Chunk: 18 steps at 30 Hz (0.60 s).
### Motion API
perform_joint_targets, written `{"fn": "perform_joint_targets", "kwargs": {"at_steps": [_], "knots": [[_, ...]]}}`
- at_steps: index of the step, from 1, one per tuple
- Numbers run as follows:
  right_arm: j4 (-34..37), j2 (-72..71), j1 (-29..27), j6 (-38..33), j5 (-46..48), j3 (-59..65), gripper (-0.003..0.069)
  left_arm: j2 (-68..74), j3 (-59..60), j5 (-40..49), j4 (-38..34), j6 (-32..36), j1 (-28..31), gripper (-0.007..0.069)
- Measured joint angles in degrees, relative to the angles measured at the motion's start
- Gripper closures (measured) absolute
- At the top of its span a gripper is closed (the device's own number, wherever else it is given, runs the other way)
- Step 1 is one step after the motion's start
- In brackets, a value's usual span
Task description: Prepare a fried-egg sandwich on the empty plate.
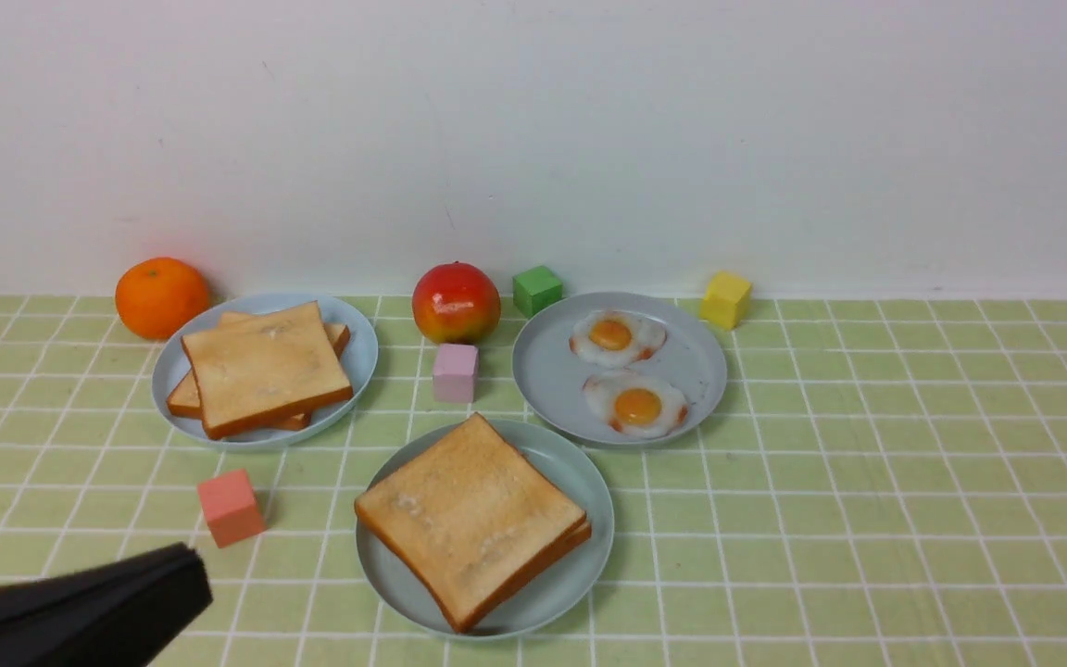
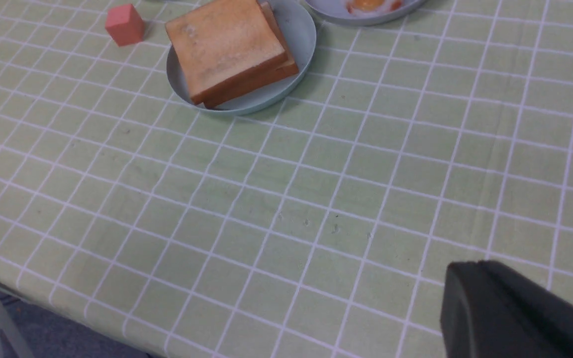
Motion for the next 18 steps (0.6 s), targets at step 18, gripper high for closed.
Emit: {"fn": "perform_joint_targets", "kwargs": {"at_steps": [18], "knots": [[0.5, -0.5, 0.0, 3.5, -30.2, 17.3, 0.0648, -8.0, 10.9, 1.5, 0.0, 0.1, 0.0, 0.0638]]}}
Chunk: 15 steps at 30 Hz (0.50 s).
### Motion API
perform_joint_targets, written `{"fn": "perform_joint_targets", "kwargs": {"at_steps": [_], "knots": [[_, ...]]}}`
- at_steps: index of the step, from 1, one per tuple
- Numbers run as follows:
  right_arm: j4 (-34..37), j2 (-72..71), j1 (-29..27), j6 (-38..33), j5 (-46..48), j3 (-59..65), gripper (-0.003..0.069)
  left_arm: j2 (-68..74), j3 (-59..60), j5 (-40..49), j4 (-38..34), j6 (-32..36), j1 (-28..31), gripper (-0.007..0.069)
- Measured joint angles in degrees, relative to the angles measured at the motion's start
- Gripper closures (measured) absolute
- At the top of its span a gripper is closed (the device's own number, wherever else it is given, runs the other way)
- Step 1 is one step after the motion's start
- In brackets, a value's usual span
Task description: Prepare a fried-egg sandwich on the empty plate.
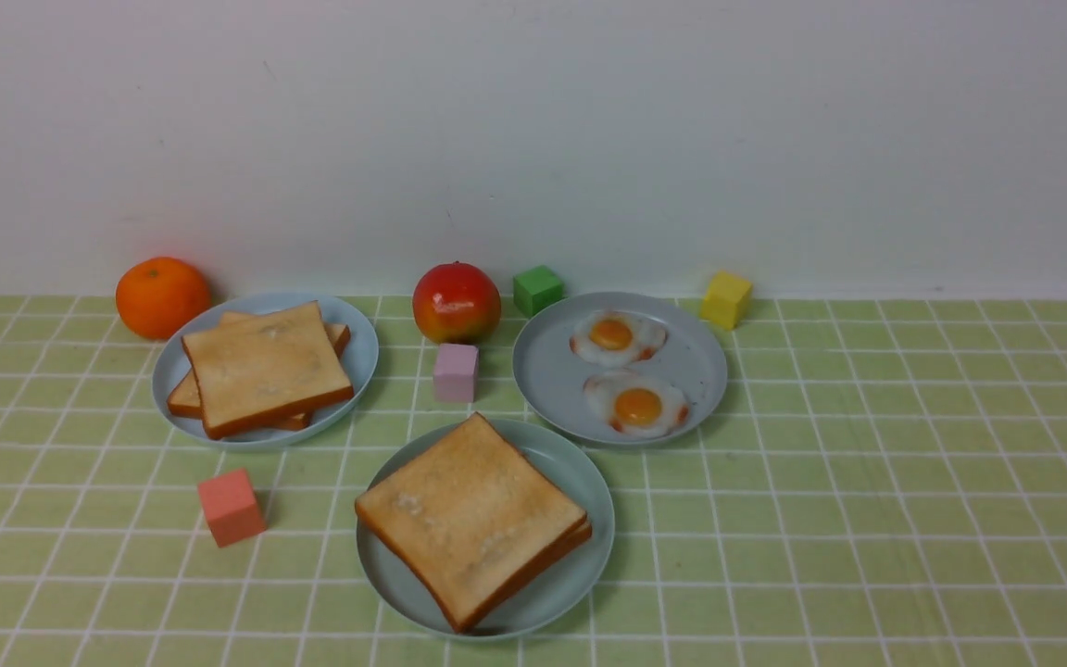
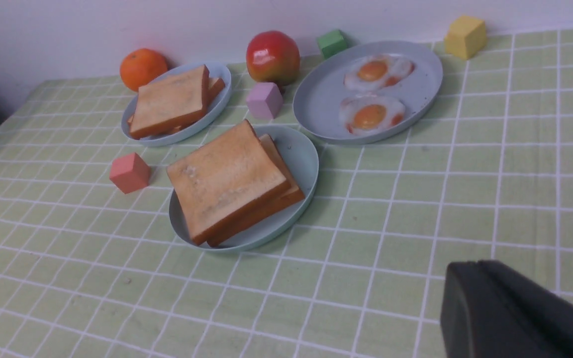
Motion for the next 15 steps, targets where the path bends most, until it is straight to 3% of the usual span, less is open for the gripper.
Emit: {"fn": "perform_joint_targets", "kwargs": {"at_steps": [8, 15], "knots": [[-0.9, -0.1, -0.1, 0.0, 1.8, 0.9, 0.0643, 0.0, 0.0, 2.6, 0.0, 0.0, 0.0, 0.0638], [-3.1, -6.0, -11.3, -4.0, -5.3, 7.2, 0.0671, 0.0, 0.0, 2.6, 0.0, 0.0, 0.0, 0.0638]]}}
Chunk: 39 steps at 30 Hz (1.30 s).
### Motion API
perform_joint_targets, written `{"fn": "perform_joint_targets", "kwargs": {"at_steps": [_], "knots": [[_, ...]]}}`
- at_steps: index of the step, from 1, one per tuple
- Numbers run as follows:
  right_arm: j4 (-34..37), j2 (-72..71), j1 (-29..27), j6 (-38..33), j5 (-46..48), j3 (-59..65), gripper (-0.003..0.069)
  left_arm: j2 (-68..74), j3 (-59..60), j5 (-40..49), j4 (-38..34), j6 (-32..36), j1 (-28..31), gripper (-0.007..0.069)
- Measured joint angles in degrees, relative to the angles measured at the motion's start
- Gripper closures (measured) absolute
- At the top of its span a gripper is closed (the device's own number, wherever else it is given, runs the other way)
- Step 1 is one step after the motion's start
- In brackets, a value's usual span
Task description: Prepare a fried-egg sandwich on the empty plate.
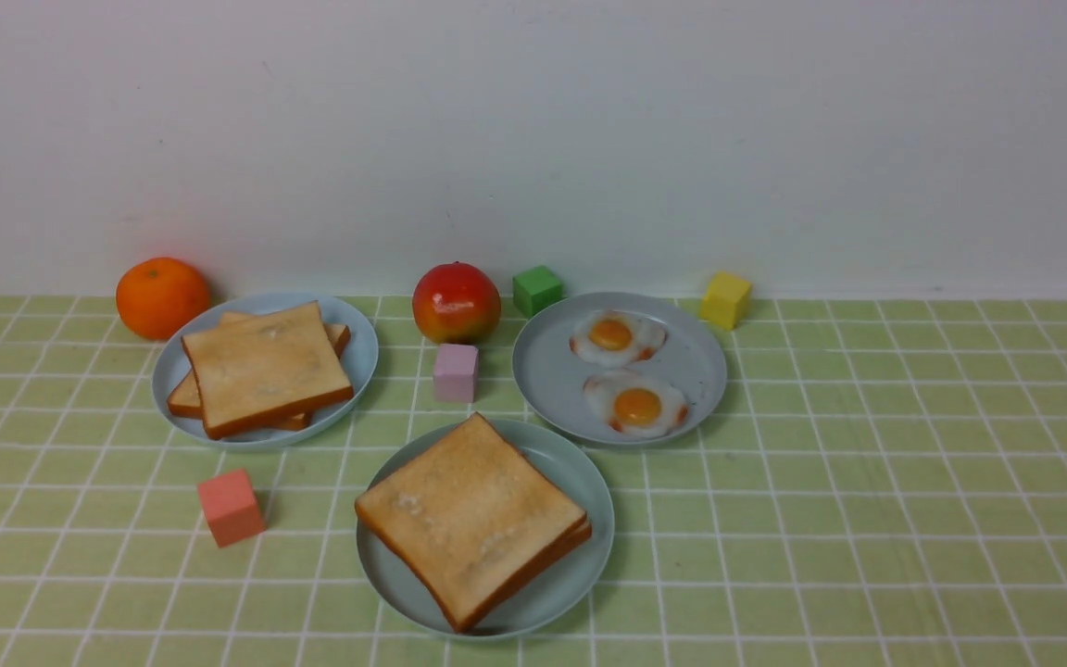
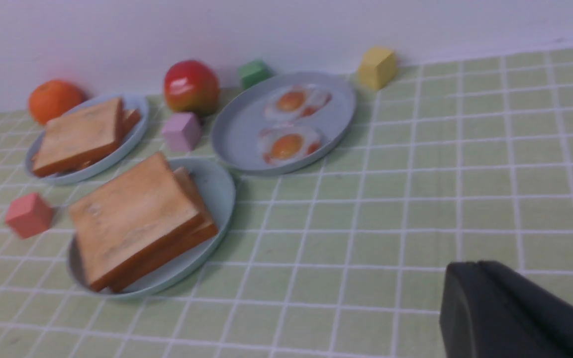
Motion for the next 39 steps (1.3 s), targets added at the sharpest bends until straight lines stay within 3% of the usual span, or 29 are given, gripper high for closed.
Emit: {"fn": "perform_joint_targets", "kwargs": {"at_steps": [4, 10, 39], "knots": [[-0.1, -5.2, -4.6, -2.8, -5.7, 9.6, 0.0671, 0.0, 0.0, 0.0, 0.0, 0.0, 0.0, 0.0638], [-1.4, -7.6, -5.0, -3.3, -9.4, 19.5, 0.0671, 0.0, 0.0, 0.0, 0.0, 0.0, 0.0, 0.0638], [-1.2, -7.6, -5.0, -3.3, -11.0, 19.9, 0.0662, 0.0, 0.0, 0.5, 0.0, 0.0, 0.0, 0.0620]]}}
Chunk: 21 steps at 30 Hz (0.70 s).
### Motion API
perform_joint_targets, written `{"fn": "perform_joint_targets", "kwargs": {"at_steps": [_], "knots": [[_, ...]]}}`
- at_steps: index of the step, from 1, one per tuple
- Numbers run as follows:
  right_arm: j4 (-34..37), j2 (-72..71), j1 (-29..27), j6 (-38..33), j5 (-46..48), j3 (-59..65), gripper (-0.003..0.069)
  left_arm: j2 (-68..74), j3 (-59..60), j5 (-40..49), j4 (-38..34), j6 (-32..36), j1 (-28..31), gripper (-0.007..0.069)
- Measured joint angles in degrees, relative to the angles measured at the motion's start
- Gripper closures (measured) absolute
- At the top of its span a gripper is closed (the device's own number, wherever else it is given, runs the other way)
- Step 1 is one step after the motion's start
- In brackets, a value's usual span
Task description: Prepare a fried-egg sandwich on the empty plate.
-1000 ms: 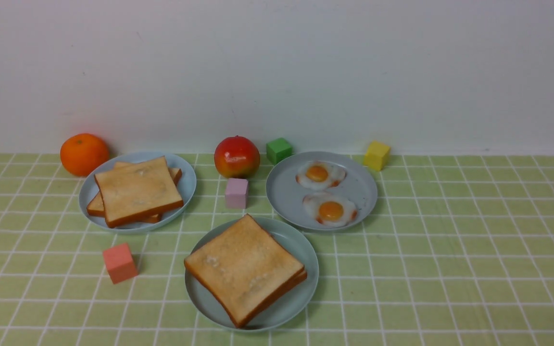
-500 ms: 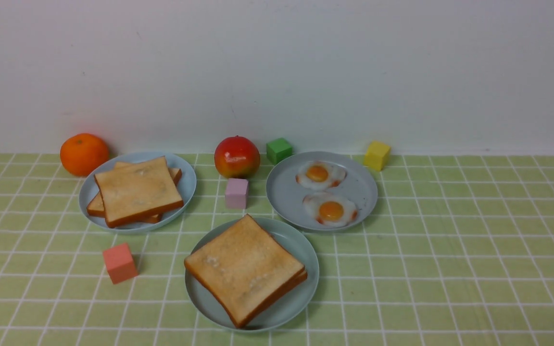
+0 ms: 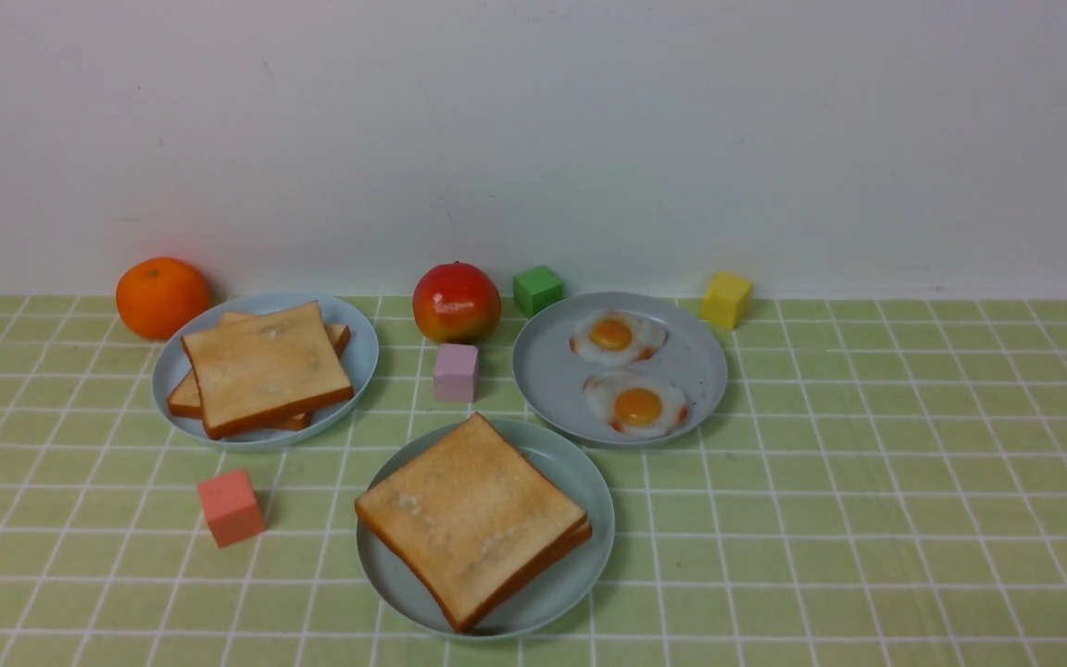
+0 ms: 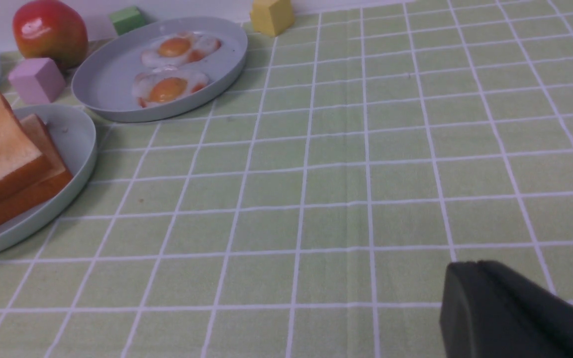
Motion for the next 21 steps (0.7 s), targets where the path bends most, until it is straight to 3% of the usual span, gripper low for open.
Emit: {"fn": "perform_joint_targets", "kwargs": {"at_steps": [8, 10, 16, 17, 19, 21], "knots": [[0.0, 0.0, 0.0, 0.0, 0.0, 0.0, 0.0660, 0.0, 0.3, -0.4, 0.0, 0.0, 0.0, 0.0615], [0.0, 0.0, 0.0, 0.0, 0.0, 0.0, 0.0658, -1.0, 0.7, -1.0, 0.0, 0.0, 2.5, 0.0614], [0.0, 0.0, 0.0, 0.0, 0.0, 0.0, 0.0654, -8.0, 0.7, 0.4, -0.1, -0.6, 20.9, 0.0638], [0.0, 0.0, 0.0, 0.0, 0.0, 0.0, 0.0653, -8.3, 0.7, 0.4, -0.1, -0.6, 20.9, 0.0638], [0.0, 0.0, 0.0, 0.0, 0.0, 0.0, 0.0652, -10.4, 1.3, 3.3, 0.0, -1.2, 29.9, 0.0638], [0.0, 0.0, 0.0, 0.0, 0.0, 0.0, 0.0652, -10.6, 2.5, 4.4, 0.0, -1.9, 33.1, 0.0638]]}}
